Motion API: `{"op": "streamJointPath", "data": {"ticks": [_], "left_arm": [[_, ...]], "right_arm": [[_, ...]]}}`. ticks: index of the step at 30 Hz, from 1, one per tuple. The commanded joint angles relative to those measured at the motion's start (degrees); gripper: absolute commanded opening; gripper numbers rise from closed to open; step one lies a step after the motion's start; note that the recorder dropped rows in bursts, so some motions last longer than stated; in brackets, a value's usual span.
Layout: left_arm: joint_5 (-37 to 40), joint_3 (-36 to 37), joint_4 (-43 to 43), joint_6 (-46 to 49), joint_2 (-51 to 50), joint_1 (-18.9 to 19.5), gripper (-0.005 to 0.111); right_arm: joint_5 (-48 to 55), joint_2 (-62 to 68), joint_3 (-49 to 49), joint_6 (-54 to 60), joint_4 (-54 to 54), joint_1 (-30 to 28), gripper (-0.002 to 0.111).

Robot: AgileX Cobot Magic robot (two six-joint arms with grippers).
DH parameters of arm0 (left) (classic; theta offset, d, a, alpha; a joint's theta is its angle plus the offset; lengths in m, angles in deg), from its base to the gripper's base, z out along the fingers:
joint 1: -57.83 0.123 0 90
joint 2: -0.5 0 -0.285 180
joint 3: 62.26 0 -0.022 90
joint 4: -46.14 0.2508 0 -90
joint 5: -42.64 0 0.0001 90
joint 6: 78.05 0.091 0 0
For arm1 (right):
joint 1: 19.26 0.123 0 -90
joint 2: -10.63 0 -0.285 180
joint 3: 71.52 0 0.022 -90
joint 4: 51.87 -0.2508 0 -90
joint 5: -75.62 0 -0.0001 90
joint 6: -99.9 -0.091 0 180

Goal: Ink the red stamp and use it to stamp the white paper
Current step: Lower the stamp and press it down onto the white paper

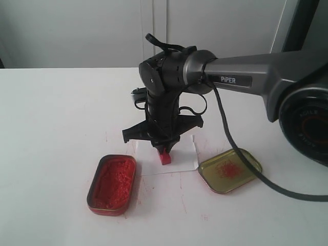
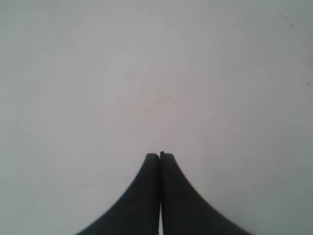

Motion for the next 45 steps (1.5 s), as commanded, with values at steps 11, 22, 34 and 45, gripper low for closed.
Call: {"op": "streamJointPath", "data": {"ticks": [11, 22, 34, 45], "left_arm": [[0.0, 0.4, -0.2, -0.2, 0.2, -0.4, 0.0], [0.0, 0.4, -0.2, -0.2, 0.2, -0.4, 0.0], [0.0, 0.4, -0.2, -0.2, 0.2, -0.4, 0.0], [0.0, 0.4, -0.2, -0.2, 0.2, -0.4, 0.0]], "right_arm": [[1.0, 7.2, -1.5, 1.1, -2.1, -0.1, 0.0], [0.9, 8.0, -1.5, 2.6, -2.4, 0.2, 0.0], [1.3, 9.0, -1.5, 2.6, -2.5, 0.1, 0.0], [0.4, 7.0, -1.5, 2.2, -2.3, 0.1, 0.0]]}}
